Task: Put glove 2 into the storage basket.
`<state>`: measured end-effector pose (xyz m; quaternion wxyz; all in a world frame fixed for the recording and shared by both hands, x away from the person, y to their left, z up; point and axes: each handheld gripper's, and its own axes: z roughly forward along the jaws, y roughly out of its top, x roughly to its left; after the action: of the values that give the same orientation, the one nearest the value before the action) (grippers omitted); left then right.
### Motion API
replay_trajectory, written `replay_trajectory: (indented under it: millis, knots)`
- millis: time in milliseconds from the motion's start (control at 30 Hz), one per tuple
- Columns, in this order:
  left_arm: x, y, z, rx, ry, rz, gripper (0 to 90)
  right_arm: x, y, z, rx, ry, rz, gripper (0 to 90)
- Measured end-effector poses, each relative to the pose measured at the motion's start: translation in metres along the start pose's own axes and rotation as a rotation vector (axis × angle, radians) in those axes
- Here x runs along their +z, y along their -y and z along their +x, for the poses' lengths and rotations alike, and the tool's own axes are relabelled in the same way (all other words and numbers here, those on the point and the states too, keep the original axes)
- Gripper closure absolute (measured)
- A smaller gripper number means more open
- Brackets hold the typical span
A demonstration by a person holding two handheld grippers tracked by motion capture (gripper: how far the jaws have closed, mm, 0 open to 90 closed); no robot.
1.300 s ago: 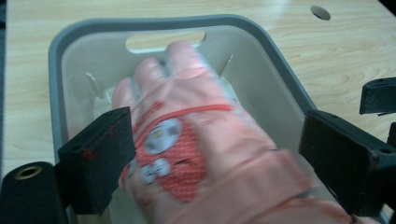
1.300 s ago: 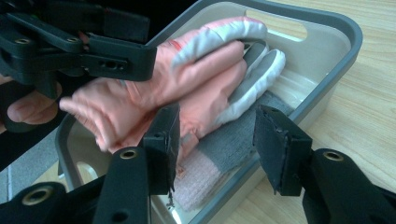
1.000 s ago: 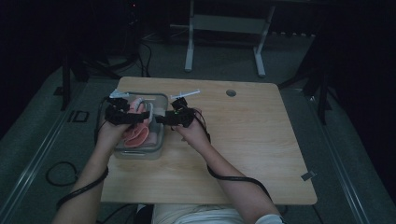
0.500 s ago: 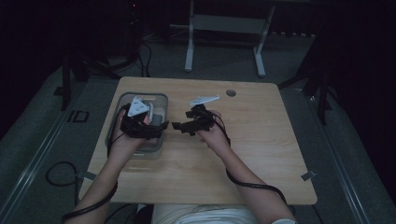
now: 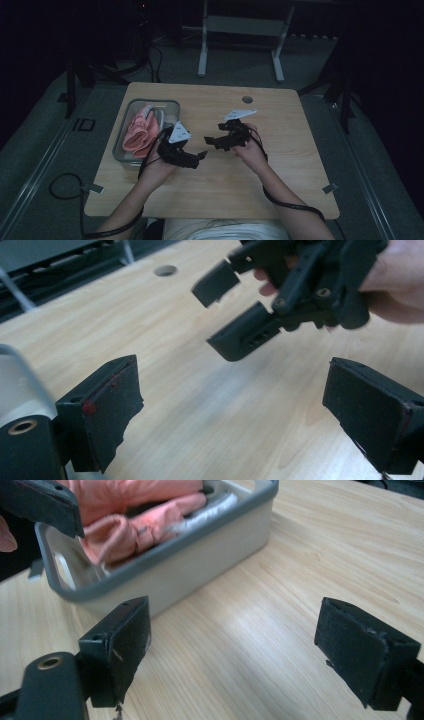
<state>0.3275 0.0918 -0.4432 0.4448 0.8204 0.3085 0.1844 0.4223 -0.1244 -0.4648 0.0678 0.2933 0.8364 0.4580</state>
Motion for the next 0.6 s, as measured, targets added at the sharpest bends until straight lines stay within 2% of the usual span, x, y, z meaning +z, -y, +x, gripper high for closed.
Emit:
replay_trajectory:
  millis: [67,100,167,267,300,333,467,533,567,600]
  knots:
    - [0.005,0.003,-0.005,0.006,0.033,0.006,8.2,-0.001,0.006,-0.001,-0.008,0.002,0.003,15.0]
    - [0.005,0.003,-0.005,0.006,0.033,0.006,8.2,-0.001,0.006,-0.001,-0.008,0.002,0.003,15.0]
    - [0.014,0.009,-0.014,0.013,0.069,0.024,8.2,-0.003,0.016,-0.003,-0.024,0.008,0.010,14.9]
    - [0.022,0.014,-0.022,0.046,0.093,0.050,8.2,-0.005,0.024,-0.003,-0.038,0.016,0.021,14.9]
    - [0.022,0.014,-0.022,0.046,0.093,0.050,8.2,-0.005,0.024,-0.003,-0.038,0.016,0.021,14.9]
    - [0.028,0.018,-0.027,0.052,0.115,0.061,8.2,-0.006,0.031,-0.003,-0.043,0.024,0.035,14.8]
    - [0.036,0.026,-0.033,0.047,0.145,0.061,8.2,-0.008,0.039,-0.004,-0.043,0.030,0.042,14.6]
    - [0.036,0.026,-0.033,0.047,0.145,0.061,8.2,-0.008,0.042,-0.004,-0.043,0.031,0.045,14.6]
    - [0.043,0.032,-0.038,0.074,0.164,0.081,8.2,-0.010,0.046,-0.003,-0.044,0.032,0.046,14.6]
    - [0.043,0.032,-0.038,0.074,0.164,0.081,8.2,-0.010,0.048,-0.003,-0.051,0.038,0.046,14.6]
